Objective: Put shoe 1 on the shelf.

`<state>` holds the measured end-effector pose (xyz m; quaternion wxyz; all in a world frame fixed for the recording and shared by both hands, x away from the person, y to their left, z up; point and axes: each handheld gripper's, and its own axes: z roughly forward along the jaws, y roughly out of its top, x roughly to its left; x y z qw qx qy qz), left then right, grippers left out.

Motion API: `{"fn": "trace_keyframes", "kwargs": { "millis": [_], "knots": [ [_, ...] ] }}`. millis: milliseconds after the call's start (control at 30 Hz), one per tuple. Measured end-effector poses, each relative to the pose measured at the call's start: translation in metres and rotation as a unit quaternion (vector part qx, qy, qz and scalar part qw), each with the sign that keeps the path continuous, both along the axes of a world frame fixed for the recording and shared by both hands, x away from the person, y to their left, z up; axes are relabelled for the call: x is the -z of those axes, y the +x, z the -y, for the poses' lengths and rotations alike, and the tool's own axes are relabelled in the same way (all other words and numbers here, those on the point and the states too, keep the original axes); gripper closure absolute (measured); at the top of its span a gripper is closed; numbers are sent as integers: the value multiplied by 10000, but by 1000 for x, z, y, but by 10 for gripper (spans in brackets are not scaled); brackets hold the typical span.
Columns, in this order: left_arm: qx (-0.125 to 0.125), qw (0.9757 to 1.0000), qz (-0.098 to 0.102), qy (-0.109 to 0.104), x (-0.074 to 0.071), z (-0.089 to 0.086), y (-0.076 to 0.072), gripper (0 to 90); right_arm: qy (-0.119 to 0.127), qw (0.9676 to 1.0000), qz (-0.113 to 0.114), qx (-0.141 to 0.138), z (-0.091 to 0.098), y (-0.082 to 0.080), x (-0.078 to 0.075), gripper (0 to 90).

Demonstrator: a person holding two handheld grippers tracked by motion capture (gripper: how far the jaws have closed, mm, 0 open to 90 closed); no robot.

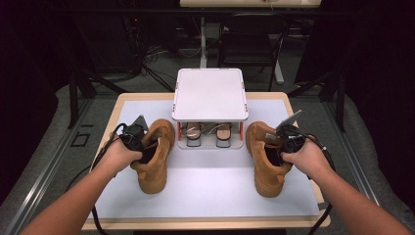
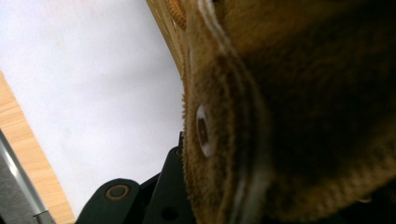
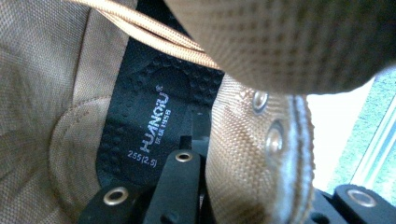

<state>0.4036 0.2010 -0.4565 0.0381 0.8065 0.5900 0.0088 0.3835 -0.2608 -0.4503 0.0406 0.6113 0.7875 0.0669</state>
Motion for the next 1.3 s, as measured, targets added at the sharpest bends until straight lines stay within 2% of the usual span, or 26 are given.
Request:
{"fn": "trace_keyframes", "kwargs": {
  "millis": [200,267,333,433,700,867,1033,1200,1300],
  "knots": [
    [-38,10000,10,-23,0,-1,0,860,84,9999,57,112,1,-1,0,848],
    [-54,10000,-25,-23,-1,0,1,861,43,9999,-75,111,1,1,-2,853],
    [-70,10000,-39,-23,-1,0,1,863,64,9998,-8,177,-1,1,-1,853],
    [-108,9999,-66,-63,-1,-2,2,864,13,9998,-167,90,0,3,-3,855],
    [-116,9999,-99,-65,-1,-1,3,867,85,9998,-136,141,1,3,-2,858],
    [-152,9997,-52,-169,0,-4,2,871,109,9997,-130,178,2,3,-2,863],
    [-206,9996,-36,-169,-1,-4,1,875,197,9994,-174,235,5,3,-2,868],
    [-246,9995,-53,-214,-2,-8,3,876,401,9981,-111,459,8,3,-3,868],
    [-303,9992,-79,-245,-5,-11,4,875,438,9978,-101,482,10,4,-4,868]
  ]
}}
